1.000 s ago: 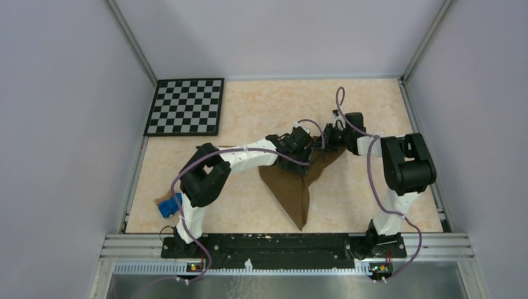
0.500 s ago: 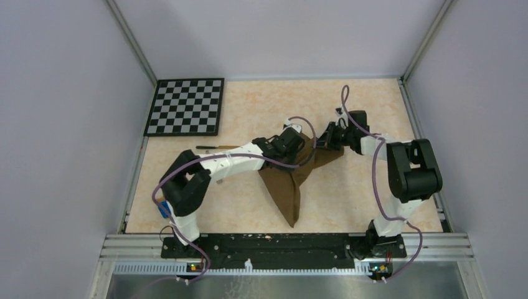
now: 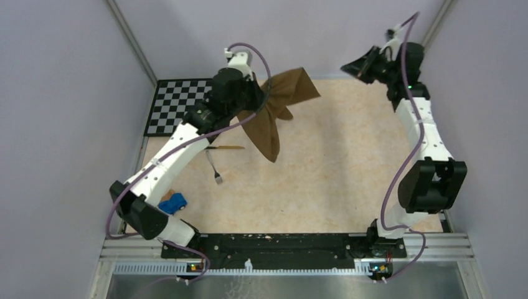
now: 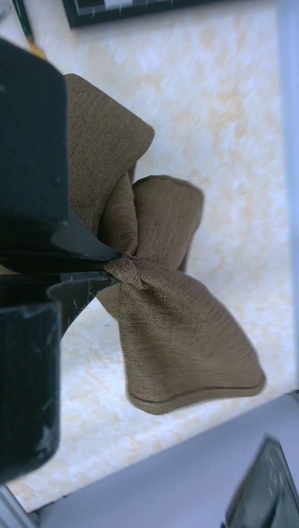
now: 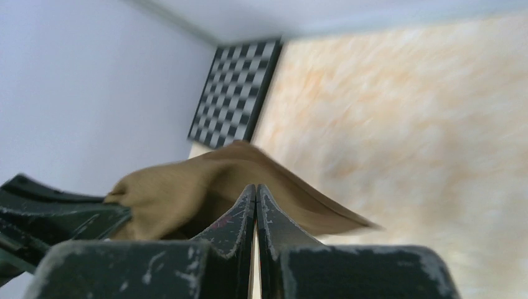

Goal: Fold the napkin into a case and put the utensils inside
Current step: Flatten out the crumpled napkin at the center of the board.

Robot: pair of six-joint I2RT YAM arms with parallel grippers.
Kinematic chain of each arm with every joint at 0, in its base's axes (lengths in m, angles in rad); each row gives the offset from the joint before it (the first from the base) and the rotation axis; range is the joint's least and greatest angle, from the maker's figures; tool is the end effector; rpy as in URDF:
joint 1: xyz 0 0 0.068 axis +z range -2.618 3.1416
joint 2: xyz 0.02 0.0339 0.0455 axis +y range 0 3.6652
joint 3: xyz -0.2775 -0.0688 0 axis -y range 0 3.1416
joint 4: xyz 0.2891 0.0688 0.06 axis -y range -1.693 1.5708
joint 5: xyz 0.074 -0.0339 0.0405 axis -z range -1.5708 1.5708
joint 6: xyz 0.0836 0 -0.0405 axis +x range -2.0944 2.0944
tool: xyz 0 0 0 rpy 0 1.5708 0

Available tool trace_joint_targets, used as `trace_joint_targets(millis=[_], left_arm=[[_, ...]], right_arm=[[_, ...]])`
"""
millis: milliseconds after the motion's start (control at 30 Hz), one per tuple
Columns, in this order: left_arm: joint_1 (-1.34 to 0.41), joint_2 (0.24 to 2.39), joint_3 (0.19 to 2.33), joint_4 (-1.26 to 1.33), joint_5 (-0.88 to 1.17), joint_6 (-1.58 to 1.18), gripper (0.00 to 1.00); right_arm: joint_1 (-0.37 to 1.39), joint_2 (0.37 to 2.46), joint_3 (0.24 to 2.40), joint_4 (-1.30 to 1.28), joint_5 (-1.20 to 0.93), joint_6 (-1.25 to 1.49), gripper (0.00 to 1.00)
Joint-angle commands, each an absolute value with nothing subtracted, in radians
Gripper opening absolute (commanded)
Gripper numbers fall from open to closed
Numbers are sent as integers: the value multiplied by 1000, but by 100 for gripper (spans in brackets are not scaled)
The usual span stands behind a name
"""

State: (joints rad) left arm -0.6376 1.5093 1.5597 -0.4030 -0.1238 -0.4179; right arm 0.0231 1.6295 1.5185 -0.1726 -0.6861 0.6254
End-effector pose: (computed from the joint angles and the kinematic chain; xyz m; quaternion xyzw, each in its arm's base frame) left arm 0.3565 -0.2512 0.4108 0.0546 0.8175 -0.2437 0.5189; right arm 0.4620 0.0637 0.3793 0.0307 0.7793 0.4351 0.4499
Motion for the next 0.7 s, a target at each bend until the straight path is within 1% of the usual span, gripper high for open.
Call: trace_joint_targets(millis=[0,100,167,200,233,267,333,400,433,533,600,667], left_arm=[[-619,1362,1613,-446,-98,-377,2],[-619,1289,1482,-375,-32,-416,4],[-619,1256,1366,-300,50,-464,2],[-619,1253,1313,-259,89,-493,1],[-619,1256,1266,-218,127,-521,1],[-619,1262,1214,-158,182,-553,1],[-620,1290,1103,-2,296,-637,1],[-650,1349,1024,102,345,-680,3],[-676,1391,1012,100,332,-674,7],[-775,1517,1086,-63,305,-609,27],[-830,1523,1093,-157,195,-568,51],[-837,1464,1037,-163,160,-558,69]], right_arm=[[-107,1599,1663,-284,-593,624,0],[-115,1618,1696,-353,-581,569,0],[-115,1612,1637,-372,-603,539,0],[-104,1595,1571,-347,-627,537,0],[-86,1571,1495,-295,-653,542,15],[-60,1539,1410,-244,-676,546,32],[-11,1481,1272,-182,-684,541,48],[38,1441,1164,-148,-691,532,55],[52,1427,1115,-135,-691,529,57],[56,1415,1041,-180,-695,463,61],[58,1406,1024,-262,-663,399,62],[68,1383,990,-298,-627,363,62]])
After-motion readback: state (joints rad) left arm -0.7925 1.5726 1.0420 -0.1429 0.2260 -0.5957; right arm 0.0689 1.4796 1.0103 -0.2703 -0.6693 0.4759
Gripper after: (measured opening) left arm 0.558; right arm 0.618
